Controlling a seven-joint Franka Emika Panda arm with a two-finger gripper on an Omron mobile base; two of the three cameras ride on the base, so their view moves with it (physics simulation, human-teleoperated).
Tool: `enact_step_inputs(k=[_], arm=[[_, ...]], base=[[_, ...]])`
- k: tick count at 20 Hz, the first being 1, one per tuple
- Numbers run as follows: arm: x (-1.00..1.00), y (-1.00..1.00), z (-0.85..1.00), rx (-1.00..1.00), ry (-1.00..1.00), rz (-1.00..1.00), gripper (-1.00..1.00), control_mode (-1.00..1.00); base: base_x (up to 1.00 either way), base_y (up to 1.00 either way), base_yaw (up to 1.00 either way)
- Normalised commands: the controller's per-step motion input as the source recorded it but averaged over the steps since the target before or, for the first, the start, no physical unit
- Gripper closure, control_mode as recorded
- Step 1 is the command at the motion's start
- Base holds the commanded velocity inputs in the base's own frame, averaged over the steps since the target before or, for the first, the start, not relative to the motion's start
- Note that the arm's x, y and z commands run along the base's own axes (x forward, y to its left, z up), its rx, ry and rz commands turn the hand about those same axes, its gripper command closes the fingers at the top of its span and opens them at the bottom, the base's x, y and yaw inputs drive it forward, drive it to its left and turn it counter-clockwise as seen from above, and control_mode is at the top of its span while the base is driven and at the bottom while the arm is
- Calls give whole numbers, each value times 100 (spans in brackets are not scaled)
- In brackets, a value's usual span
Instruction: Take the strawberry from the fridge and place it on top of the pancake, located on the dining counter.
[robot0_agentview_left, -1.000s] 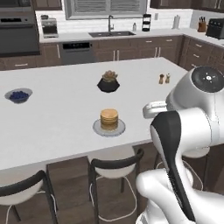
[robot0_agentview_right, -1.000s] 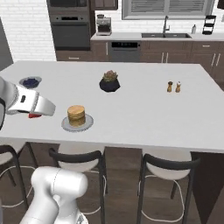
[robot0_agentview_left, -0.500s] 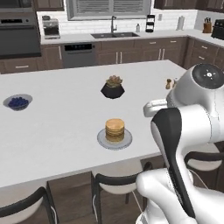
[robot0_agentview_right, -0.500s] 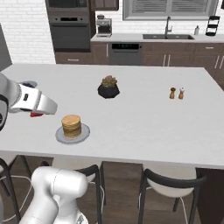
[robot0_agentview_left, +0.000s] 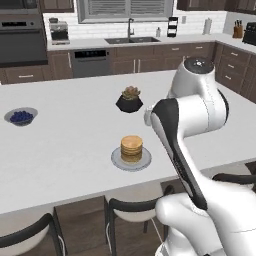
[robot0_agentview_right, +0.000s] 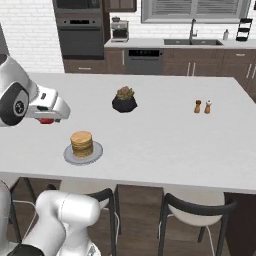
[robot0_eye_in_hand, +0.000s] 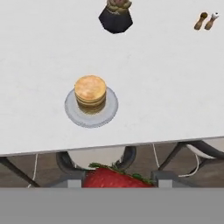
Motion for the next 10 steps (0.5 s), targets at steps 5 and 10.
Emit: enact_step_inputs(k=[5, 10], arm=[[39, 28, -65, 0, 33, 6, 100, -100], [19, 12, -58, -1, 19, 2, 100, -100]], base=[[0, 0, 0], [0, 0, 0]])
